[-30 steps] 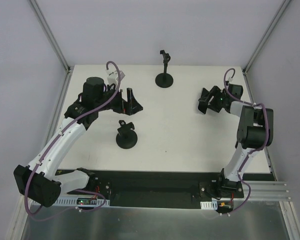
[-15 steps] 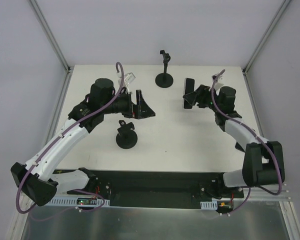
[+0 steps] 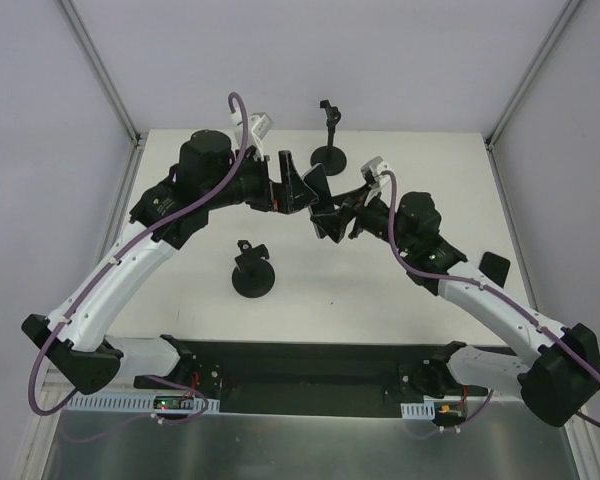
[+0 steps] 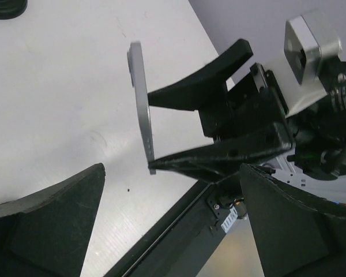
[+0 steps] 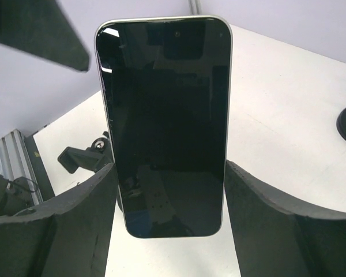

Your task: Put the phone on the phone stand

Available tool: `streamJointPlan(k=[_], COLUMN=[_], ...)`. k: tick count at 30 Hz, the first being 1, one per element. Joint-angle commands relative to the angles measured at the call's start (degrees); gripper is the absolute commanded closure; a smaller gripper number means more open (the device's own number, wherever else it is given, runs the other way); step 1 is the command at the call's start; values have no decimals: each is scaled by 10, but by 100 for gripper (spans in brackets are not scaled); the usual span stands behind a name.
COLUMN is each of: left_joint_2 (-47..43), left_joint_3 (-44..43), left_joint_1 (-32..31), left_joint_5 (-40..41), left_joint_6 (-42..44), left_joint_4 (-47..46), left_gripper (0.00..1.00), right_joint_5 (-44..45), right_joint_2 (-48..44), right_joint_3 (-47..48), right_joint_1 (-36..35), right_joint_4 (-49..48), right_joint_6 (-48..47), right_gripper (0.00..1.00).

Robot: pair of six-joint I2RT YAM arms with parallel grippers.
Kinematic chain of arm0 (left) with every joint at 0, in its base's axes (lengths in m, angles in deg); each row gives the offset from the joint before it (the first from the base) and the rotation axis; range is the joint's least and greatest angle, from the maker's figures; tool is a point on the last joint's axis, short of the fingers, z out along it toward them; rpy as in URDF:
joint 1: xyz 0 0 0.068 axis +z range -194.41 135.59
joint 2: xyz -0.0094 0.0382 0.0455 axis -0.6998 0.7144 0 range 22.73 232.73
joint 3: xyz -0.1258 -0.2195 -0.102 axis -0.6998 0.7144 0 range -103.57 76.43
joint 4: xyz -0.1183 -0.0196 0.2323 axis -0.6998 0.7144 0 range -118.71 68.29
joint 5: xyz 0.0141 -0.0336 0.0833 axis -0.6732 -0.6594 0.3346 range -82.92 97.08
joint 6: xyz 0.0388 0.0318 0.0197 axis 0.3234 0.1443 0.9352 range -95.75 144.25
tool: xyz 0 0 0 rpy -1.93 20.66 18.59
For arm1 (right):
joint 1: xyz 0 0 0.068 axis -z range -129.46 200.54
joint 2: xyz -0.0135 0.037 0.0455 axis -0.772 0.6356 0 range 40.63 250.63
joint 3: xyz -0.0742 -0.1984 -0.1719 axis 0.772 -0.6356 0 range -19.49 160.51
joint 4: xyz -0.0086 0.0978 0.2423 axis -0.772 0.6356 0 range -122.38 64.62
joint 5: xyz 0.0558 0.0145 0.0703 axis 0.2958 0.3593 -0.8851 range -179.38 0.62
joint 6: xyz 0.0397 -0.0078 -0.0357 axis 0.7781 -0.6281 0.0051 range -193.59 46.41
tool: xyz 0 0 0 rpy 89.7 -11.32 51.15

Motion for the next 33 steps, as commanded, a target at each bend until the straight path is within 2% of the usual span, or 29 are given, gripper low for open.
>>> streamJointPlan(k=[1,4,5,10,11,12,21,24,25,27,28,30,31,33], left_joint_2=[27,31,31,48,51,55,70,65,61,46,38,0,-17,-81], left_joint_3=[-55,-60,-61,-72,-73,-77,-81,-76,-71,-61,-56,-37,-30,-7], left_joint_1=[-6,-7,-6,-6,-6,-7,-6,-6,-6,-6,-6,-6,-6,-6], left_joint_5=[39,69,81,89,88,88,70,63,67,74,80,116,137,208], left_joint_6=[32,34,34,37,39,39,52,62,62,73,77,84,89,100], left_joint_4=[48,56,57,57,57,57,58,57,57,57,57,57,59,63], left_gripper=[1,5,10,20,24,33,68,100,100,100,100,100,100,100], right_joint_5=[53,74,79,97,103,105,125,110,105,106,110,110,114,161], right_joint_2=[-29,-28,-26,-19,-17,-16,-4,5,9,22,27,35,35,35], right_joint_3=[46,50,54,63,65,67,74,79,82,99,108,135,140,151], right_joint_1=[-46,-71,-76,-109,-111,-114,-128,-130,-130,-131,-131,-131,-130,-131], right_joint_4=[-15,-14,-14,-10,-10,-9,-3,-1,3,35,51,100,114,137], right_joint_6=[-59,-70,-72,-91,-92,-94,-105,-112,-116,-126,-130,-144,-154,-154], right_gripper=[99,99,99,99,99,99,99,99,80,55,34,19,1,3])
